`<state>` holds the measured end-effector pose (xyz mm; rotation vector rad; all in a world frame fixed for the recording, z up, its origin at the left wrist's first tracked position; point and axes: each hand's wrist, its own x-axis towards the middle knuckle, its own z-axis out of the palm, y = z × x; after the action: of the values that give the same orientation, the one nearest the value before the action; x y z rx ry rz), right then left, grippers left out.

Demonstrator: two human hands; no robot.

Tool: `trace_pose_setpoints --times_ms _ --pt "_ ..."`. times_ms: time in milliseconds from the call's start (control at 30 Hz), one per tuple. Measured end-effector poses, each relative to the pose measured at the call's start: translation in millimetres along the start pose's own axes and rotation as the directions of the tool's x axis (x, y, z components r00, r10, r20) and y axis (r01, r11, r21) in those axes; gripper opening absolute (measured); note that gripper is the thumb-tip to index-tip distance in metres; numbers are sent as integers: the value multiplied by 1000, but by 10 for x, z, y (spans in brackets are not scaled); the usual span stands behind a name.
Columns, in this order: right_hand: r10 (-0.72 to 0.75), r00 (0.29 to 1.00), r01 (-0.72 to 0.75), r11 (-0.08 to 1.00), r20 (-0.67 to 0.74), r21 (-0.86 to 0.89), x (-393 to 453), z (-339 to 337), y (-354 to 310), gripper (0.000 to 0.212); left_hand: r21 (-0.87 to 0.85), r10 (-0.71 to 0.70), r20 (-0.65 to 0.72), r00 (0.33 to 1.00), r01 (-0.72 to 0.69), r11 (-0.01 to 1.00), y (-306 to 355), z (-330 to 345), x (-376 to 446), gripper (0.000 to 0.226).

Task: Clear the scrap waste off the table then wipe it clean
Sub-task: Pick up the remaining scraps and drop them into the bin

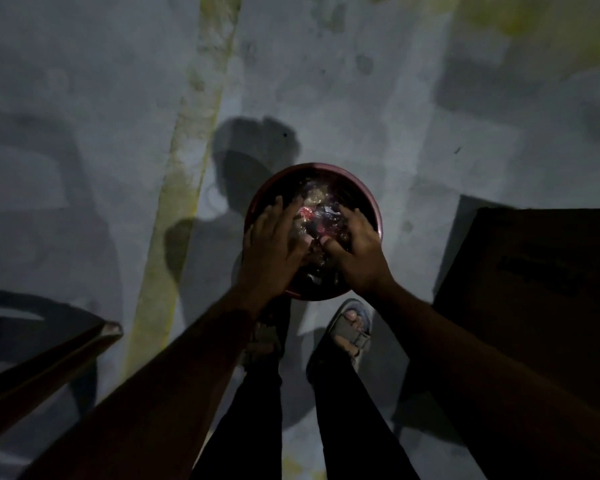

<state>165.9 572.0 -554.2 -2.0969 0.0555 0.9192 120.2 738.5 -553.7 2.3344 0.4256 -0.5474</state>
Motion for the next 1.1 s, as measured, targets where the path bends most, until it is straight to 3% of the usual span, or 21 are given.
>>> trace_pose_setpoints --times_ms 100,300,433,567,667,833,933,1100 --pt "-26 999 27 999 40 -23 -296 -178 -287 73 16 -20 14 1000 20 1000 288 -313 -225 69" --pt "-32 998 28 997 -52 -76 -1217 -718 -1239 58 72 67 -23 997 -65 995 1079 -1256 -853 61" --pt "-34 995 20 990 -94 -141 -2061 -1102 -1817 64 162 154 3 988 -152 975 1726 -1919 -1379 54" --pt "-69 978 23 974 -197 -225 -3118 -1507 -2275 64 225 325 43 945 -326 918 2419 -2482 -2072 55" --pt "-90 927 -22 956 -365 -292 -3870 -1711 -2448 60 250 521 104 847 -529 811 2837 -2603 -2561 60" --pt "18 755 -242 937 -655 -253 -5022 -1866 -2298 58 249 733 275 623 -782 571 3534 -2473 -3241 53" --pt "137 621 -361 924 -772 -127 -5623 -1867 -2052 57 234 797 363 483 -875 424 3889 -2314 -3606 54" --pt "295 407 -436 894 -865 100 -6519 -1714 -1554 58 212 820 500 277 -958 194 4346 -1905 -4247 54"
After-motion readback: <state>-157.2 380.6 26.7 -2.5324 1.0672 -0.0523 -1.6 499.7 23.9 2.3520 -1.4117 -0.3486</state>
